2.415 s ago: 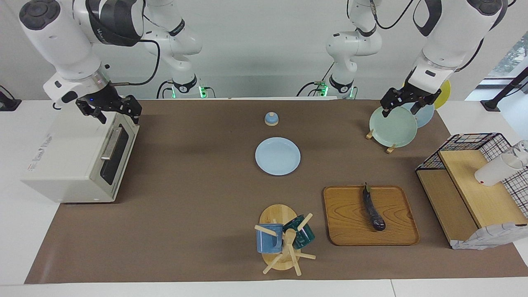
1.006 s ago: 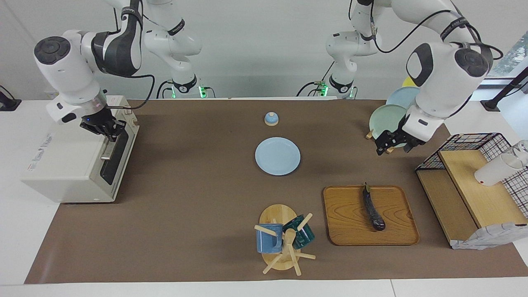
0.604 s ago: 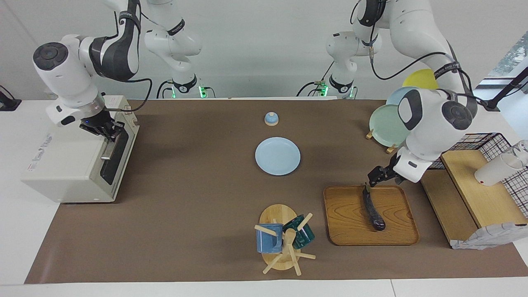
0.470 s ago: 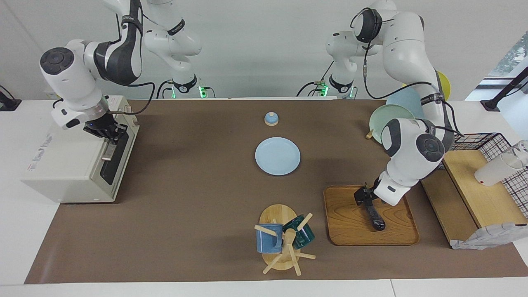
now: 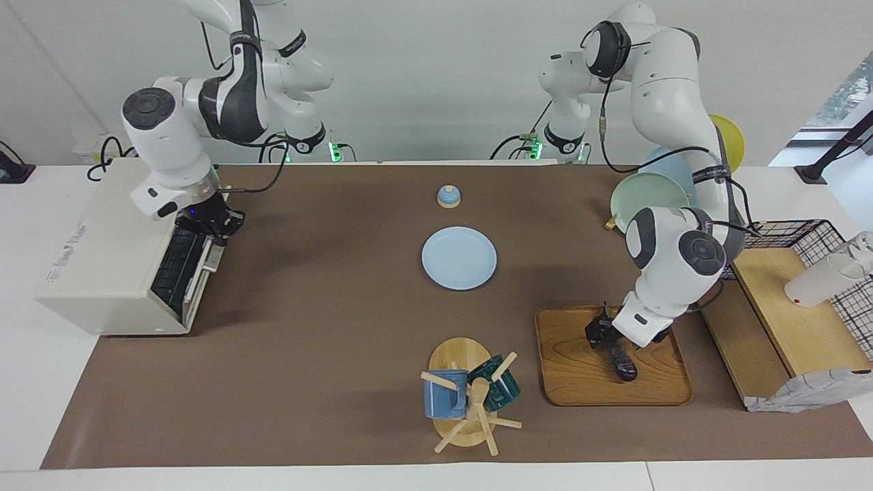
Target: Put eggplant into oven
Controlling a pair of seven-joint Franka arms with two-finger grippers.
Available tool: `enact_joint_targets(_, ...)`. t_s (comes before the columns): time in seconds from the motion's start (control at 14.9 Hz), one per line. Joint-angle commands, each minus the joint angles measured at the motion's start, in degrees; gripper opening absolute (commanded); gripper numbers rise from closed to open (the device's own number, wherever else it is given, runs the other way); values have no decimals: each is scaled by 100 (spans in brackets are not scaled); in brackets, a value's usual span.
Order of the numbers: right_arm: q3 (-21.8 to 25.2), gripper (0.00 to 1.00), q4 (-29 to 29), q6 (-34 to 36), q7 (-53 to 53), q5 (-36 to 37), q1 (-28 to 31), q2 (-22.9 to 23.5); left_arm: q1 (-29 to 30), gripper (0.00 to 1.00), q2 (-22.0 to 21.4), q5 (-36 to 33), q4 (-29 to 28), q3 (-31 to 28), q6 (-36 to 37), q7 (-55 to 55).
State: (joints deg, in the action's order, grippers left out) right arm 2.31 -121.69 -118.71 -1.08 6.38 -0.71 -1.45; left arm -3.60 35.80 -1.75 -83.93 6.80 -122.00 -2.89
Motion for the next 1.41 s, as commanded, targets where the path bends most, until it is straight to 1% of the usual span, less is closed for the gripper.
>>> enact_joint_targets(0.0, 32, 0, -240, -976, 38, 38, 71, 399, 0, 95, -99, -106, -211, -30, -157, 8)
enact_joint_targets(0.07, 32, 0, -319, -1161, 47, 38, -33, 399, -26, 95, -152, -106, -325, -47, -192, -1)
enact_joint_targets(0.2, 32, 0, -390, -1303, 160, 30, -96, 487, -44, 94, -240, -106, -588, -56, -455, -115)
enact_joint_targets(0.27, 32, 0, -390, -1330, 196, 30, -105, 548, -53, 90, -266, -106, -668, -65, -526, -133)
enact_joint_targets(0.34, 32, 0, -390, -1435, 196, 30, -87, 636, -44, 82, -275, -106, -669, -74, -518, -142)
enact_joint_targets(0.4, 32, 0, -399, -1540, 187, 30, -61, 741, -35, 68, -267, -106, -651, -74, -500, -142)
enact_joint_targets(0.47, 32, 0, -399, -1567, 205, -5, -61, 838, -18, 48, -266, -106, -625, -74, -465, -142)
enact_joint_targets(0.6, 32, 0, -399, -1585, 214, -355, -87, 1014, 9, 6, -266, -97, -572, -65, -439, -133)
enact_joint_targets(0.67, 32, 0, -399, -1698, 205, -427, -78, 1102, 17, 0, -258, -71, -468, -65, -334, -133)
enact_joint_targets(0.81, 32, 0, -399, -1761, 214, -427, -96, 1155, 17, 0, -231, -45, -143, -56, 25, -150)
enact_joint_targets(0.94, 23, 0, -399, -1779, 275, -436, -122, 1155, -44, 0, -310, 191, -71, -74, 255, -342)
enact_joint_targets(1.07, -46, 0, -390, -1770, 380, -445, -131, 1173, -61, 0, -651, 263, -97, -65, 447, -737)
enact_joint_targets(1.14, -143, 0, -373, -1761, 459, -489, -131, 1173, -79, 0, -845, 263, -106, -30, 710, -896)
enact_joint_targets(1.21, -248, 0, -338, -1735, 529, -550, -131, 1182, -192, 0, -1055, 272, -124, -21, 982, -1115)
enact_joint_targets(1.34, -459, 0, -206, -1682, 627, -550, -122, 1208, -517, 0, -1390, 473, -202, -21, 1423, -1904)
